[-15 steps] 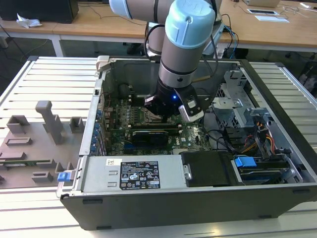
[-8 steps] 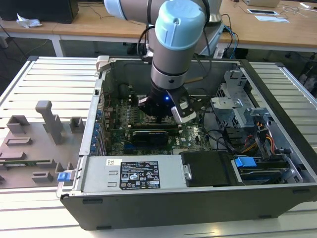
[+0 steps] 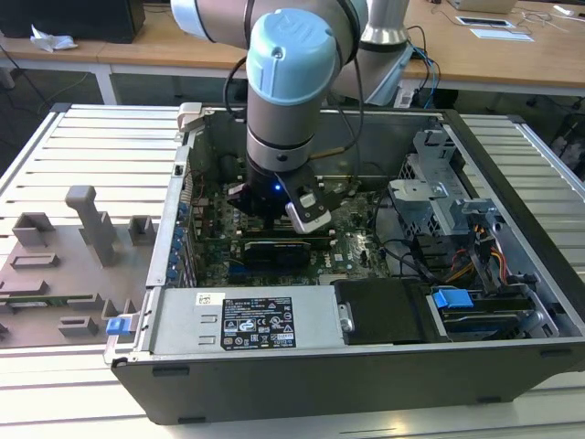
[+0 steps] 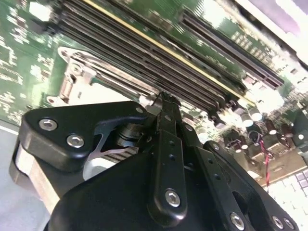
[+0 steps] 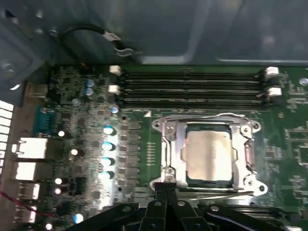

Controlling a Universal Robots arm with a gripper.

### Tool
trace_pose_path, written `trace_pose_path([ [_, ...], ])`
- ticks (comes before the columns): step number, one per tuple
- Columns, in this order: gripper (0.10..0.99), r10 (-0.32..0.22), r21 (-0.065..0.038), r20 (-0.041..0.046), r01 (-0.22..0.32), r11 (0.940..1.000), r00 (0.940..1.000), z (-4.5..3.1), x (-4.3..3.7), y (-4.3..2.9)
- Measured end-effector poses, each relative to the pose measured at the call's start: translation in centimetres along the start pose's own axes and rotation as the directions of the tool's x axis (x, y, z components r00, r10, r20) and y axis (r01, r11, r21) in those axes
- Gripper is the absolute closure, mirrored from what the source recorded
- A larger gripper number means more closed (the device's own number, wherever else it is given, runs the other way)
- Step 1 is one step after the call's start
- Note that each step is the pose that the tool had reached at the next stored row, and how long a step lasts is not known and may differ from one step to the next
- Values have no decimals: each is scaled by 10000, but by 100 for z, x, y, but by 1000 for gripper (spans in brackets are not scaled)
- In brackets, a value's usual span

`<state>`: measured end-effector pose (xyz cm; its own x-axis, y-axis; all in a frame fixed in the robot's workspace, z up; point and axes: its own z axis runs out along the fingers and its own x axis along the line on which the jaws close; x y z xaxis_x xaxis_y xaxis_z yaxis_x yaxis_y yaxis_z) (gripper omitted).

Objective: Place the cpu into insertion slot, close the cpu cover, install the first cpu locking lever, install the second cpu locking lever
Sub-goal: 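Install the second cpu locking lever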

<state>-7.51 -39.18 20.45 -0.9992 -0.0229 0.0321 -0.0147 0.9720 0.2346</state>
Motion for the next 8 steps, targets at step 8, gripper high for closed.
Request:
trace_pose_path([
  [8, 980, -74, -228, -12, 73, 9997, 10000, 78, 59, -18],
])
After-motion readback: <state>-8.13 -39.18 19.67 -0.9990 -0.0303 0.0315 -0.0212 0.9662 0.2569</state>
